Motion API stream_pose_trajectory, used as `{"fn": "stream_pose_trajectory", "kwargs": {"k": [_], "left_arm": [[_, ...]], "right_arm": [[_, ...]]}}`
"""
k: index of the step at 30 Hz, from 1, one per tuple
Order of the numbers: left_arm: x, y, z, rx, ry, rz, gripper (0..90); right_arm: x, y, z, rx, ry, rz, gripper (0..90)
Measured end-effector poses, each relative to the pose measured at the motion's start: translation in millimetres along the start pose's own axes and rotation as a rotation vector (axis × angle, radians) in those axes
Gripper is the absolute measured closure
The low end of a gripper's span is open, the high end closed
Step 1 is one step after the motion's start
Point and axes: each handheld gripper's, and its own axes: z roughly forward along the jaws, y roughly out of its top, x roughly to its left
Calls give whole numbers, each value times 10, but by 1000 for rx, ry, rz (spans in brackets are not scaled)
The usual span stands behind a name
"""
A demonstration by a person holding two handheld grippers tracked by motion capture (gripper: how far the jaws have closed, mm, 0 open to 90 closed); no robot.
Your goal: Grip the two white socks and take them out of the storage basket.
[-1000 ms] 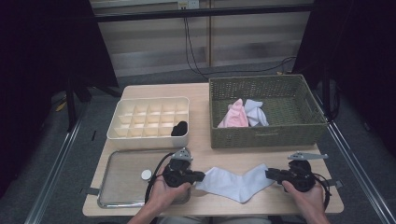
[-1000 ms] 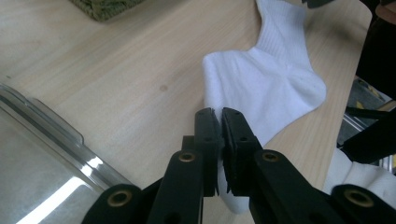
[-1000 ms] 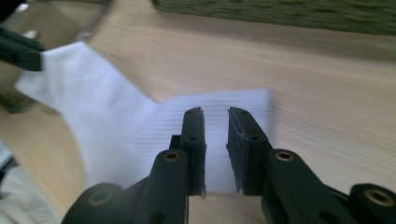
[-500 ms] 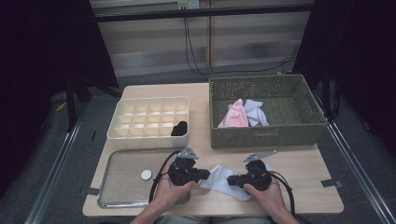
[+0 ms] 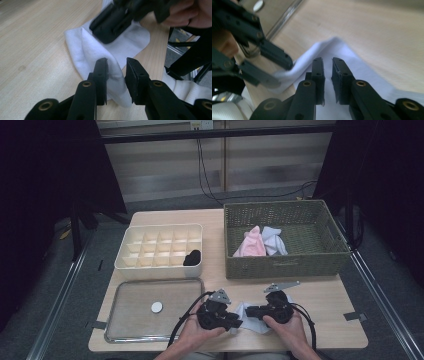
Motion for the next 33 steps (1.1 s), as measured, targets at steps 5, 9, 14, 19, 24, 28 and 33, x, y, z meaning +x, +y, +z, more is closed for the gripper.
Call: {"fn": "stream_pose_trajectory", "kwargs": {"k": [5,9,14,19,24,28,33], "left_arm": [[27,-2,67,11,-7,-3,663],[9,7,90,14,-18,-9,651],[20,-3,57,14,-18,-13,628],[140,-78,-97,-30,-20,-103,609],[246,-89,-186,-70,-51,-151,755],[300,-35,-313,-146,-46,-177,759],[261,-50,-223,-98,-42,-164,736]], "right_arm": [[-18,47,-108,-60,31,-2,717],[6,72,-39,-45,25,-10,674],[19,73,55,-2,-26,-38,670],[16,52,86,10,-36,-42,687],[19,45,83,8,-42,-37,697],[10,42,82,6,-34,-38,694],[12,41,69,7,-32,-35,669]]}}
